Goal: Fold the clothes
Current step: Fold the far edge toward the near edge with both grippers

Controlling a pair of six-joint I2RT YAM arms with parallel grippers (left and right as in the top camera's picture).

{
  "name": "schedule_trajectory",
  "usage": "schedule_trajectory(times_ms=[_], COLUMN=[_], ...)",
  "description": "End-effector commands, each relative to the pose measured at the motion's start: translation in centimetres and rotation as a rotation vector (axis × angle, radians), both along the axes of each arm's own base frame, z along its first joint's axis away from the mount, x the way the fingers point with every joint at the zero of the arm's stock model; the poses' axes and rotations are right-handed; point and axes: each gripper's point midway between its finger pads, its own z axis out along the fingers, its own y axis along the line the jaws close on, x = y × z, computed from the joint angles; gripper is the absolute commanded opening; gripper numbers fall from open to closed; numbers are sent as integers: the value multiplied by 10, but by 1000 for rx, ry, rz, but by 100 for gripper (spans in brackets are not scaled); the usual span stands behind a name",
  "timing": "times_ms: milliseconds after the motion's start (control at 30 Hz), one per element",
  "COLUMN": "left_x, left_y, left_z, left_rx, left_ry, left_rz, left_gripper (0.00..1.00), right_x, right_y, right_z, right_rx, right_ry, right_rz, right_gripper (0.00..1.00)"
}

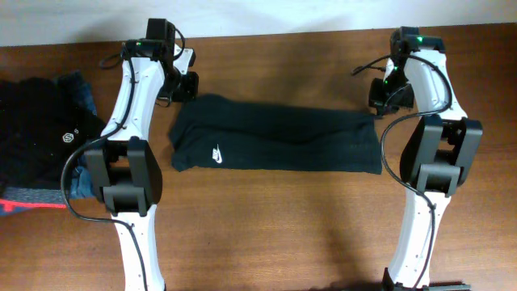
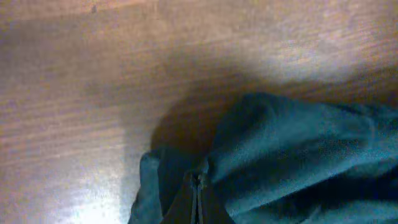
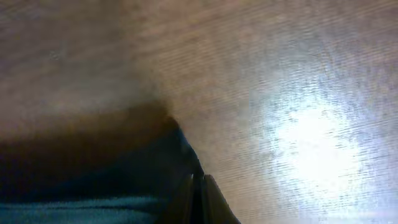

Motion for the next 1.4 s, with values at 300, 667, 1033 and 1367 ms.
schedule_trajectory(times_ms=[300,667,1033,1367], left_x=[-39,-55,-84,-107], left_y=[4,8,16,17], left_z=[9,8,8,11], left_rx=[7,12,19,26], left_ry=[132,202,321,418], left_rz=[-14,-9,4,3], left_gripper=[0,0,2,54], right_x=[-14,-22,-34,-38], right_y=[-6,9,22,21], right_z=[29,30,31,31], right_rx=[-3,68,71,71], right_ry=[13,44,98,114], right_rz=[-14,41,121,119], right_gripper=[4,4,36,37])
